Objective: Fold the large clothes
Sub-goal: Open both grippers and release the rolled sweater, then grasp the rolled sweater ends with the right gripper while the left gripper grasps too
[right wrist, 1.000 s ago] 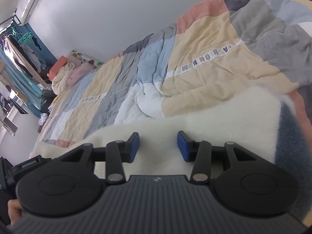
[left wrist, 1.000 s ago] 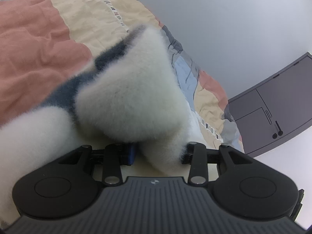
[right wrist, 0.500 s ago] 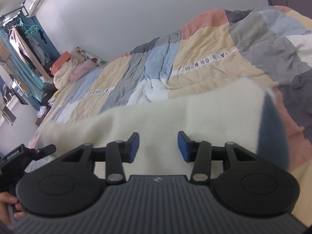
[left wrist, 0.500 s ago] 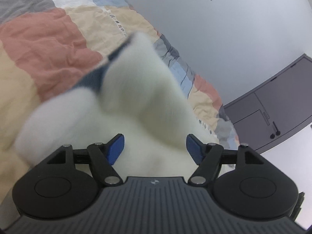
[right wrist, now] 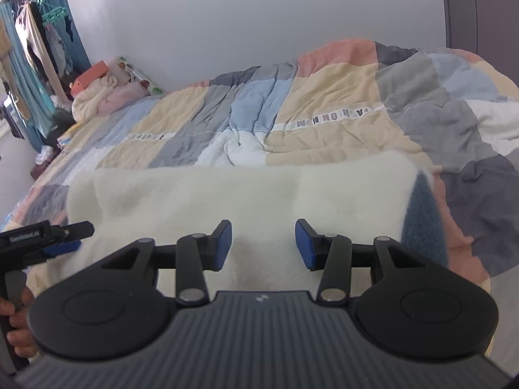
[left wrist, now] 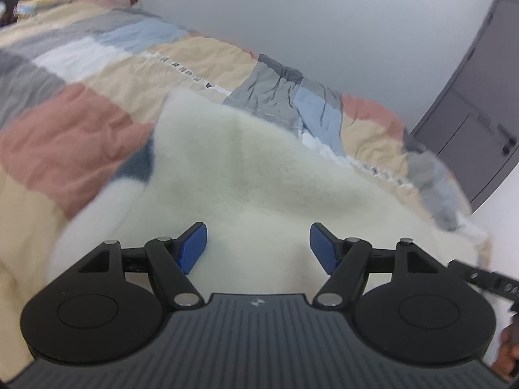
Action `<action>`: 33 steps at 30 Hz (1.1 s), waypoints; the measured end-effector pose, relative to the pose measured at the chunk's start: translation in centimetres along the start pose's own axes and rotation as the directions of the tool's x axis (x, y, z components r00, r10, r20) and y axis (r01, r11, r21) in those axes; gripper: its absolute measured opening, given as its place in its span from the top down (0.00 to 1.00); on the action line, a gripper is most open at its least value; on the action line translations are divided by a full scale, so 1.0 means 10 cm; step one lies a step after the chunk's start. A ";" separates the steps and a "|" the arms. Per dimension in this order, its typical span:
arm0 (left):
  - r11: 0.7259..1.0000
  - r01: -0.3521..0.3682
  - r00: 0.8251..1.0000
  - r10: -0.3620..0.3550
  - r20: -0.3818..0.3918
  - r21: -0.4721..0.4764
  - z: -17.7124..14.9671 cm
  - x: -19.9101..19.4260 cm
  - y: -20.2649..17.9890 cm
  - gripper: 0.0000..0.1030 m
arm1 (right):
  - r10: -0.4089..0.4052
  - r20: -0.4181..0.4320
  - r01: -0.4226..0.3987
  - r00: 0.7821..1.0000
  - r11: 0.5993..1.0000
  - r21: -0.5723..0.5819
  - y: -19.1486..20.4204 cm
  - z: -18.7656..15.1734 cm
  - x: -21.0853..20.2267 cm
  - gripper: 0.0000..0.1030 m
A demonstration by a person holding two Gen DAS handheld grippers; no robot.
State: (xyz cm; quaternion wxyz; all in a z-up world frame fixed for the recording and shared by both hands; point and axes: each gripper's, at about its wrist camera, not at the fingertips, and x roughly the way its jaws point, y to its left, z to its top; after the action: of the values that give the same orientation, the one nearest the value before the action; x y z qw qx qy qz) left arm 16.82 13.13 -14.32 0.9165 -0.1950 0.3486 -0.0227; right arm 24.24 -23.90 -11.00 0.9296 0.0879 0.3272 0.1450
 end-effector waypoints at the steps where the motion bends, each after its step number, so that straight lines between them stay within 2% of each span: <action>1: 1.000 -0.013 1.000 0.013 -0.004 0.017 0.02 0.06 -0.01 0.27 | -0.003 -0.004 0.003 1.000 1.000 -0.002 0.00 0.00 0.02 0.55; 8: 0.985 -0.089 0.996 0.092 -0.013 0.148 0.06 0.43 -0.15 0.26 | -0.037 -0.021 0.035 0.999 0.996 -0.078 0.04 0.01 0.25 0.55; 16: 0.978 -0.105 0.994 0.108 -0.007 0.182 0.09 0.64 -0.14 0.23 | -0.042 -0.026 0.040 0.999 0.995 -0.095 0.04 0.09 0.57 0.54; 22: 0.978 -0.108 0.994 0.108 0.008 0.181 0.06 0.55 -0.15 0.23 | -0.037 -0.015 0.036 0.999 0.996 -0.086 0.04 0.07 0.54 0.54; 26: 0.988 -0.089 0.996 0.087 0.013 0.130 0.00 0.35 -0.13 0.23 | -0.014 -0.012 0.013 1.000 0.999 -0.039 0.03 0.06 0.41 0.53; 30: 0.996 -0.059 0.998 0.059 0.014 0.070 -0.09 0.12 -0.09 0.22 | 0.038 -0.008 -0.038 0.999 0.999 0.013 0.05 0.01 0.21 0.52; 33: 0.997 -0.050 0.999 0.049 0.019 0.060 -0.16 -0.03 -0.11 0.22 | 0.082 0.001 -0.082 0.997 0.995 0.052 0.07 -0.05 0.03 0.52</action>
State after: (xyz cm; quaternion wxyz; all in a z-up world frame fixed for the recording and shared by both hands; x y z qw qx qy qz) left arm 15.60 11.63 -14.82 0.9253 -0.1584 0.3444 -0.0087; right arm 24.01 -23.07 -11.39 0.9200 0.1255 0.3277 0.1746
